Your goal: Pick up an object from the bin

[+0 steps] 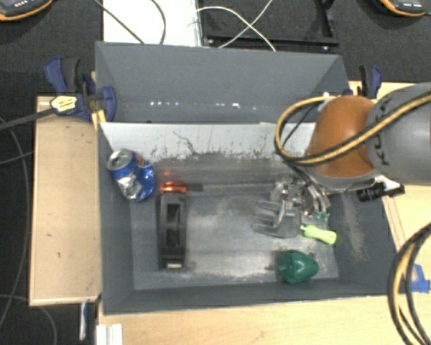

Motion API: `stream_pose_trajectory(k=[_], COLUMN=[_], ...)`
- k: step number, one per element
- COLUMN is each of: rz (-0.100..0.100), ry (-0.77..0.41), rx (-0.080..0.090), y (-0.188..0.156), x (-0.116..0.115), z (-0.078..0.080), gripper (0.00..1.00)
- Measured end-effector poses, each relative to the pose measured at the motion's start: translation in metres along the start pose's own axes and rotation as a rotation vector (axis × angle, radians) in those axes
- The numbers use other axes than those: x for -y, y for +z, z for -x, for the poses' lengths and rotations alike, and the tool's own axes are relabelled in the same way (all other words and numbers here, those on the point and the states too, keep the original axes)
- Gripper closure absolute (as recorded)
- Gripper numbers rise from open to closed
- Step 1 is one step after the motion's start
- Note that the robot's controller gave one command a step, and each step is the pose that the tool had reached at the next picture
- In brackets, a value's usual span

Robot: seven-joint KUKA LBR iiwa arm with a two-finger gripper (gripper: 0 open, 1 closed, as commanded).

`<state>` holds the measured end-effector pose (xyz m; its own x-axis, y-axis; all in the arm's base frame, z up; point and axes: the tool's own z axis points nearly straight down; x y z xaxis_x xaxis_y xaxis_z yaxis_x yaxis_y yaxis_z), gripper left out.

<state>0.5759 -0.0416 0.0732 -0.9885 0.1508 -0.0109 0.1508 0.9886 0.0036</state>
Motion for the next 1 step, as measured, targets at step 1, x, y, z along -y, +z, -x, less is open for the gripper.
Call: stream_pose_trajectory(k=[1], rz=[0.001], ry=[0.001], rx=[-0.002], y=[-0.0066], x=[-0.0001], z=[-0.001], gripper=[1.0])
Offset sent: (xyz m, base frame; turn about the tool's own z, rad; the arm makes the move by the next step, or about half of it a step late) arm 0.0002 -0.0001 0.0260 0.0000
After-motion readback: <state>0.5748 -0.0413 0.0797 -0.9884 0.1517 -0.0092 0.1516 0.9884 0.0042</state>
